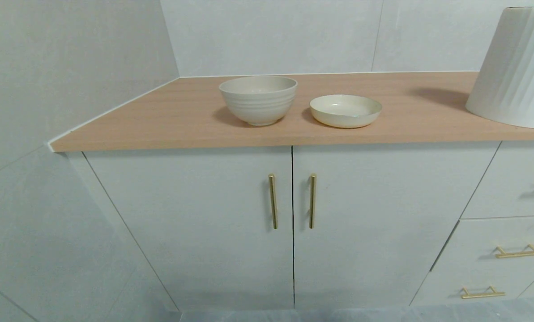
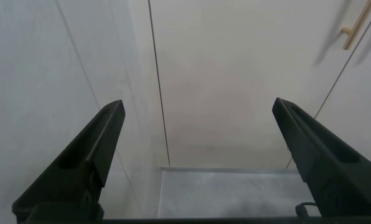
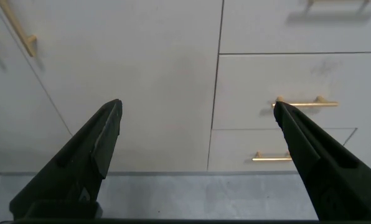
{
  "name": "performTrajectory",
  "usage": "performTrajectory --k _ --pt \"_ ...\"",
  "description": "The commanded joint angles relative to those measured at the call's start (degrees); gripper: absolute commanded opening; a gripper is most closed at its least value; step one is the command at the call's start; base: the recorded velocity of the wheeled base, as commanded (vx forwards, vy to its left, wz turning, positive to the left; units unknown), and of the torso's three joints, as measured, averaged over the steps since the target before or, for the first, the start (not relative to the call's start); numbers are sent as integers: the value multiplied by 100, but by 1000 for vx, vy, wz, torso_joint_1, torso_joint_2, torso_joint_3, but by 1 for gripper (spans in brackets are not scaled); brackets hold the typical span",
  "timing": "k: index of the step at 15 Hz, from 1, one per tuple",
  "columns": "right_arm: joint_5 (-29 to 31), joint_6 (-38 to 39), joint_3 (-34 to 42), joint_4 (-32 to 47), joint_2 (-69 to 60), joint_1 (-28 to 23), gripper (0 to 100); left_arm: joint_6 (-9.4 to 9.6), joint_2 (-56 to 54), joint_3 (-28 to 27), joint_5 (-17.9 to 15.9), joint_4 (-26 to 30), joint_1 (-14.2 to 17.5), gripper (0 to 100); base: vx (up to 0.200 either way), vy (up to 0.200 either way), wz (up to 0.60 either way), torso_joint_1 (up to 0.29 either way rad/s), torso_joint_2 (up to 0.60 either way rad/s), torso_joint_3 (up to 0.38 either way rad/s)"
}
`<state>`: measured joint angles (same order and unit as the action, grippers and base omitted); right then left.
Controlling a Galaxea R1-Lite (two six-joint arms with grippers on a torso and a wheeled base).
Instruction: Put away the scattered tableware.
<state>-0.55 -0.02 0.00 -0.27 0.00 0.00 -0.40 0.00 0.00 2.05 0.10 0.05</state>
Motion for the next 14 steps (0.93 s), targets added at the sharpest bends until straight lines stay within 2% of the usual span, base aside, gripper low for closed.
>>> performTrajectory --k 1,3,4,5,7,8,11,12,13,14 --pt "2 2 0 -8 0 0 100 5 0 0 -3 -1 4 100 0 0 0 0 0 0" --pt "2 90 -141 -237 0 0 100 5 0 0 -3 -1 4 100 0 0 0 0 0 0" --pt "-68 512 -554 -369 9 0 100 5 0 0 -3 -1 4 100 0 0 0 0 0 0" --pt "-402 477 -545 -158 79 18 100 5 0 0 -3 -1 4 100 0 0 0 0 0 0" --pt "-1307 354 -589 818 325 35 100 5 0 0 -3 -1 4 100 0 0 0 0 0 0" --pt "-1606 319 -703 950 519 44 100 5 0 0 -3 -1 4 100 0 0 0 0 0 0" --pt "-2309 319 -1362 941 1389 44 100 5 0 0 6 -1 4 100 0 0 0 0 0 0" --pt "-2309 319 -1362 941 1389 44 100 5 0 0 6 -1 4 100 0 0 0 0 0 0" --pt "-2863 328 -1925 941 2294 53 100 5 0 0 6 -10 4 100 0 0 0 0 0 0" --pt "-2942 328 -2145 941 2874 79 100 5 0 0 -3 -1 4 100 0 0 0 0 0 0"
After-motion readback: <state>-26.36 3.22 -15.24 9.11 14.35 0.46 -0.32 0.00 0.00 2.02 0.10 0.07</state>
